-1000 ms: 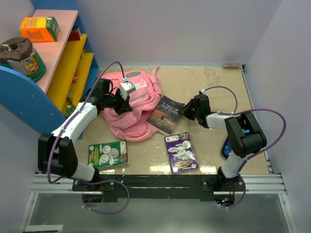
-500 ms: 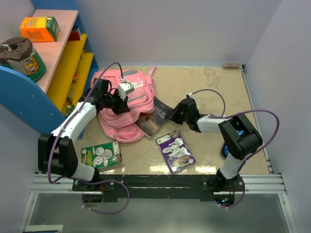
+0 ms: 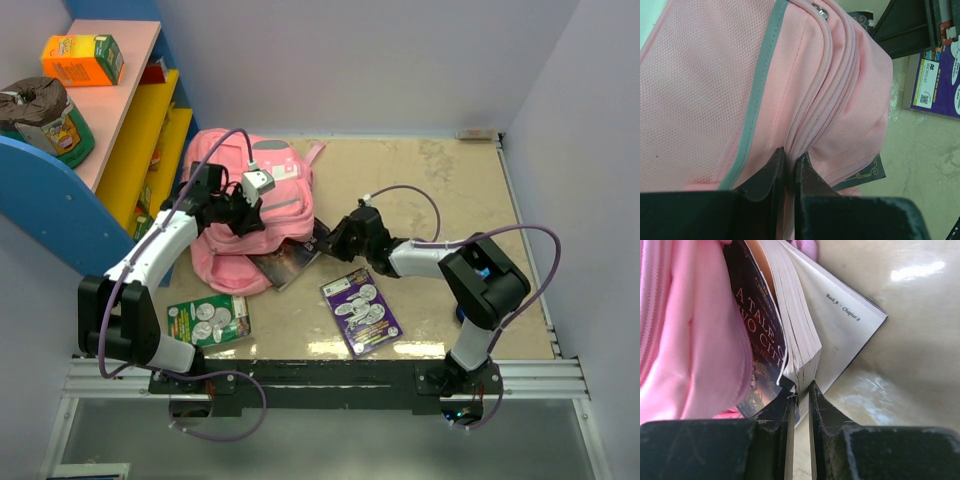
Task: Pack the student bag
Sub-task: Place the book in the student bag.
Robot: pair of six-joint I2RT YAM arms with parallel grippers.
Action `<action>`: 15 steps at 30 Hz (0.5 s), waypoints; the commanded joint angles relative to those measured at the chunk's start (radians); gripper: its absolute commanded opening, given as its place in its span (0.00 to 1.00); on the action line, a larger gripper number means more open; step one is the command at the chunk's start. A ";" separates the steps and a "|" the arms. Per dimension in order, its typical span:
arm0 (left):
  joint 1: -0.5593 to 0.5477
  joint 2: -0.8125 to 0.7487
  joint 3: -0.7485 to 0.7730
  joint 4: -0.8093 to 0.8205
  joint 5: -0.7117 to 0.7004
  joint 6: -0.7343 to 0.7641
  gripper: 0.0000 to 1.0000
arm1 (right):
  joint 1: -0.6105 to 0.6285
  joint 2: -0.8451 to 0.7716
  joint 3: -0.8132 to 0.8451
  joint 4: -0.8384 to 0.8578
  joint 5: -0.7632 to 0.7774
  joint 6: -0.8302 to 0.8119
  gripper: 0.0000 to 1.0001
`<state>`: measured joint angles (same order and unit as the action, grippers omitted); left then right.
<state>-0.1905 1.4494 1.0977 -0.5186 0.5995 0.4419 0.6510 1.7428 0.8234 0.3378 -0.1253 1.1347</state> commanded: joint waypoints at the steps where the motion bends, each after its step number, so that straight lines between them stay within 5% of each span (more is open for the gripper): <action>1: -0.026 0.008 0.047 0.094 0.172 -0.069 0.00 | 0.102 0.069 0.141 0.051 -0.200 0.030 0.25; 3: -0.024 0.006 0.050 0.082 0.172 -0.065 0.00 | 0.102 0.080 0.189 -0.035 -0.157 -0.033 0.46; 6: -0.024 -0.004 0.047 0.071 0.163 -0.046 0.00 | 0.102 0.041 0.189 -0.147 -0.065 -0.093 0.57; 15: -0.024 0.000 0.041 0.074 0.168 -0.046 0.00 | 0.102 0.047 0.122 -0.183 -0.020 -0.092 0.62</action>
<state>-0.1913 1.4498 1.0977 -0.5152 0.6308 0.4366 0.7330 1.8099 0.9623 0.1181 -0.1207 1.0306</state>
